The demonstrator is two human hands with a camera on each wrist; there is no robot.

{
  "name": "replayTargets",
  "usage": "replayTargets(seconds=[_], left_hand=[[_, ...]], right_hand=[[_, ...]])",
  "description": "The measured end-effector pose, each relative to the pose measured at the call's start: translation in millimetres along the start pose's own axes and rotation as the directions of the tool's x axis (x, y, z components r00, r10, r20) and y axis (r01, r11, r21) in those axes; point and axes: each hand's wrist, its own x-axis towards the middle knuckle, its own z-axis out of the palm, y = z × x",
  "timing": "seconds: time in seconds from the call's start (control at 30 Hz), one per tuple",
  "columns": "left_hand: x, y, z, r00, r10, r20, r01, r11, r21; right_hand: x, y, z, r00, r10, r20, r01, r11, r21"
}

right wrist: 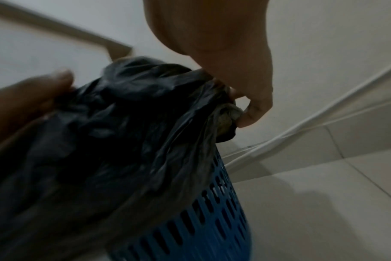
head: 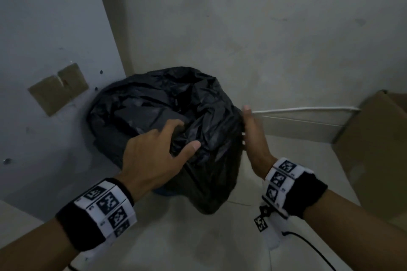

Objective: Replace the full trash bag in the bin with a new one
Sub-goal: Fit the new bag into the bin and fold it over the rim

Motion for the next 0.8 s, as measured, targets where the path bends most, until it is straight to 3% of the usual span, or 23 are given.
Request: replayTargets(seconds=[0.17, 0.33, 0.43, 0.57, 0.67, 0.73, 0.8], left_hand=[[1, -34, 3, 0.983, 0.157, -0.091, -0.169, 0.976, -0.139], [1, -54, 2, 0.968, 0.071, -0.241, -0.128, 0.964, -0.232], [0, -36, -8, 0.952, 0.089, -0.291, -0.185, 0.93, -0.318], [-1, -11, -11, 0.983, 0.154, -0.096, -0.175, 0.942, -0.287], [-3, -9, 0, 0.987, 0.159, 0.003, -0.158, 0.979, -0.129], [-4, -15, 7, 0.986, 0.165, -0.03, -0.167, 0.982, -0.083], [-4, -22, 9, 0.984, 0.162, -0.08, -0.169, 0.982, -0.087]], right_hand=[[8, -15, -19, 0.963, 0.248, 0.105, -0.266, 0.936, 0.231], [10, -14, -9, 0.9, 0.388, 0.199, -0.434, 0.843, 0.319], [17, -1, 4, 0.898, 0.404, 0.175, -0.437, 0.867, 0.239], [34, 16, 7, 0.926, 0.375, 0.033, -0.371, 0.893, 0.253], [31, 8, 7, 0.928, 0.347, 0.139, -0.374, 0.868, 0.328], [29, 0, 5, 0.926, 0.282, 0.251, -0.357, 0.871, 0.337], [28, -6, 7, 0.949, 0.22, 0.228, -0.286, 0.902, 0.323]])
